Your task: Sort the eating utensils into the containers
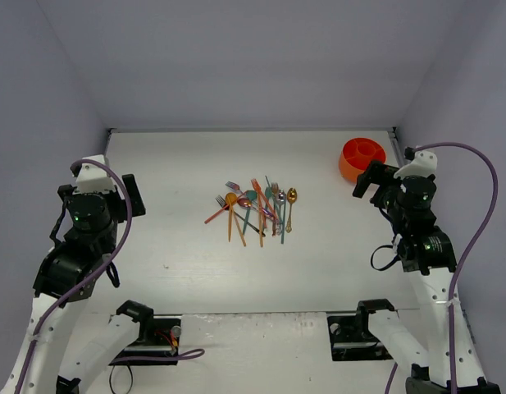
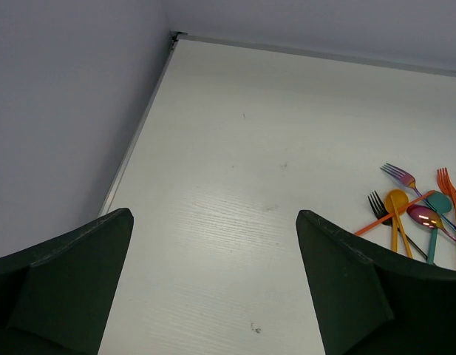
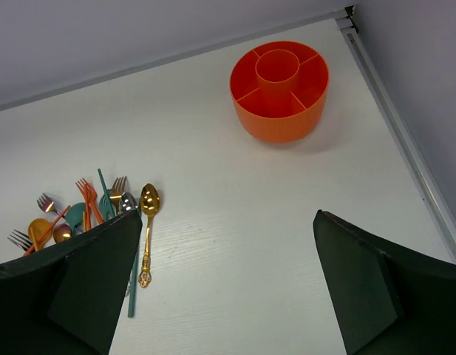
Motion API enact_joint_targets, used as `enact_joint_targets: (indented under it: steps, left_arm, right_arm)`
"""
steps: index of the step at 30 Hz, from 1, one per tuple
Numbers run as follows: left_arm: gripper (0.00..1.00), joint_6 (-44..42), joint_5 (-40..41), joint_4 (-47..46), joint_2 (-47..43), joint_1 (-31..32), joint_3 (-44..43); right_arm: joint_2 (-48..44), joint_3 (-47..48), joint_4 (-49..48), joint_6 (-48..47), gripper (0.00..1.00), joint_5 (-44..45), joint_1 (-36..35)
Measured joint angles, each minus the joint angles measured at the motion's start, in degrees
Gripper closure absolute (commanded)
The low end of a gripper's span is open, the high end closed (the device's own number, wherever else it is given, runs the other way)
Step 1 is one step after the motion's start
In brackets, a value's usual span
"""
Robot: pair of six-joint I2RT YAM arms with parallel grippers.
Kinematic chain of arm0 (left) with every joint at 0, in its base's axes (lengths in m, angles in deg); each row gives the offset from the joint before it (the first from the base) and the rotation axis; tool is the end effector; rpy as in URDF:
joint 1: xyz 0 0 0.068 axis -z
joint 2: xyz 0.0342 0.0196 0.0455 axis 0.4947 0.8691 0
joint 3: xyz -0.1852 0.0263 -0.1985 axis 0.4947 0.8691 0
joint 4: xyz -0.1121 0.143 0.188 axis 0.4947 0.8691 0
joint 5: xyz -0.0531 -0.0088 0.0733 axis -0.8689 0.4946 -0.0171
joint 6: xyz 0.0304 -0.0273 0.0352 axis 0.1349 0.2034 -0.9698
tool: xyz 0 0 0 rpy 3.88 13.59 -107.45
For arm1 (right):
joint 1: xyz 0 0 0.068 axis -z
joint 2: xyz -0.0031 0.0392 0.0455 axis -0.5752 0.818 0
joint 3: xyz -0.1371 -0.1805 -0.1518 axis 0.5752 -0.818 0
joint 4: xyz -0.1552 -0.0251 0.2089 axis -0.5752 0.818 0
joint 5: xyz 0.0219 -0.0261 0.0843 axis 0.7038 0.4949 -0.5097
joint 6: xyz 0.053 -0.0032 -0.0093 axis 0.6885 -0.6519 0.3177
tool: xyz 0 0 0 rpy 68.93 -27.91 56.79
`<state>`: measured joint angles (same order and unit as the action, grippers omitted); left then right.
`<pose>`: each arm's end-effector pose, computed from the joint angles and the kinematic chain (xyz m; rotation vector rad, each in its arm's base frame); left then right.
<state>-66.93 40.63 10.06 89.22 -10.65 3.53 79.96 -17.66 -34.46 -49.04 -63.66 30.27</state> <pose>0.1174 -0.0235 0.4220 -0.2161 1.7419 0.0245 0.1676 0.0112 0.4049 0.1797 1.6299 0.1726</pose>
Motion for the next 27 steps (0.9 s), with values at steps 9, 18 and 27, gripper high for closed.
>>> enact_joint_targets:
  steps: [9, 18, 27]
  left_arm:
    - [0.09, 1.1, -1.4, 0.4, 0.8, 0.0, 0.0]
    - [0.09, 2.1, -2.3, 1.7, 0.3, 0.0, 0.4]
    - [0.09, 2.7, -2.2, 4.2, -0.4, 0.0, 1.9]
  right_arm:
    - [2.0, 0.0, -0.2, 1.6, 0.0, -0.6, 0.0]
    - [15.8, 0.0, -1.3, 5.1, 0.0, -0.6, -5.8]
    - [34.1, 0.7, -3.5, 12.2, 0.16, 10.0, -18.7]
